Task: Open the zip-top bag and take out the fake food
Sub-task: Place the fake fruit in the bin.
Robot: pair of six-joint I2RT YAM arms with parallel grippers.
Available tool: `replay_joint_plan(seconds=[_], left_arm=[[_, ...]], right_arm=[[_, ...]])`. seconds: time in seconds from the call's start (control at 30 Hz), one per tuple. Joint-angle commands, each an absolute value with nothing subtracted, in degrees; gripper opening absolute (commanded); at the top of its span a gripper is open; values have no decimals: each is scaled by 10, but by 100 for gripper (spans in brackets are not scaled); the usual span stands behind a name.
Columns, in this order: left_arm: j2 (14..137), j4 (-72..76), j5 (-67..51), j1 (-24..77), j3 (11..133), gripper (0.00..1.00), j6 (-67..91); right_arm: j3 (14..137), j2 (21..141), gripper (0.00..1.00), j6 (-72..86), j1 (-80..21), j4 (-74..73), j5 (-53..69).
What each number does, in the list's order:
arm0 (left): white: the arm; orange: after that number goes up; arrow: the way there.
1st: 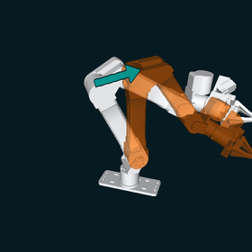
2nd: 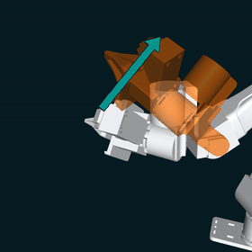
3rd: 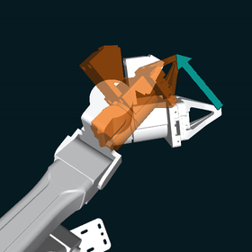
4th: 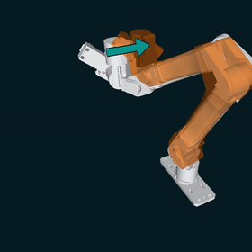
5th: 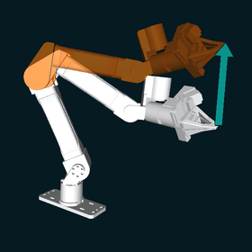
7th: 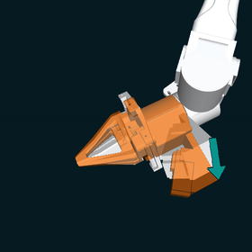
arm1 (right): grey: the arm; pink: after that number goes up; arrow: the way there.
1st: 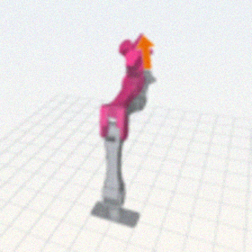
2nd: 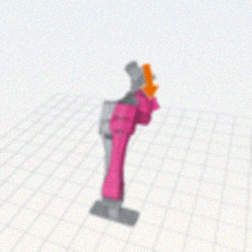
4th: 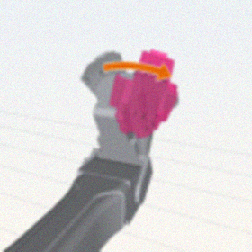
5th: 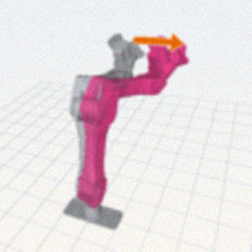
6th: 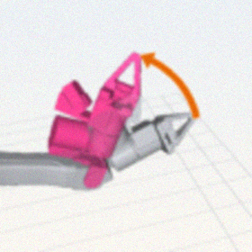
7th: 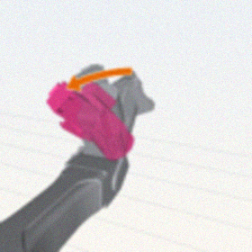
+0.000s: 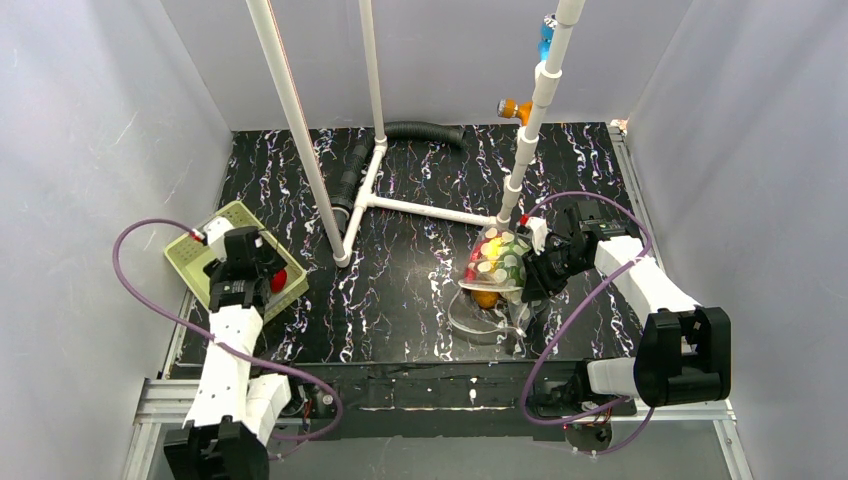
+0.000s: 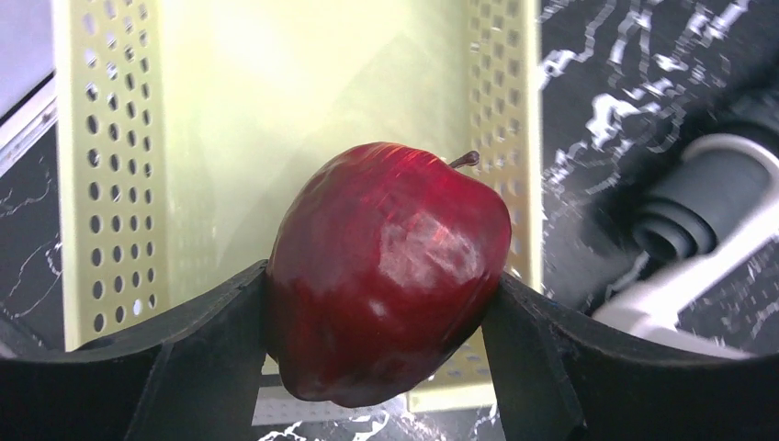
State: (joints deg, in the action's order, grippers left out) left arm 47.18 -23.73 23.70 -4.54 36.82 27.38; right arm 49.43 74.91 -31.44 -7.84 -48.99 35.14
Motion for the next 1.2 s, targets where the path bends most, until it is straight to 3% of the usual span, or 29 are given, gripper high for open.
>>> replay_joint_plan(seconds=[0.0, 0.13, 0.27, 0.47, 0.6, 0.9, 1.17], left_arm=[[504, -235, 228, -111, 389, 13, 325], [541, -243, 227, -154, 394, 20, 353], [569, -264, 235, -163, 408, 36, 375], [561, -259, 231, -163, 405, 68, 371], [551, -252, 216, -163, 401, 96, 354], [534, -248, 197, -163, 394, 98, 343], [512, -208, 85, -163, 376, 98, 305]], right_arm=[[519, 736, 34, -322, -75, -500, 368], [519, 734, 34, -322, -75, -500, 370], [518, 733, 34, -322, -75, -501, 370], [518, 733, 34, -323, -75, -502, 370], [519, 733, 34, -323, -75, -502, 369], [519, 736, 35, -325, -75, -501, 370], [519, 737, 35, -328, -75, -502, 371]])
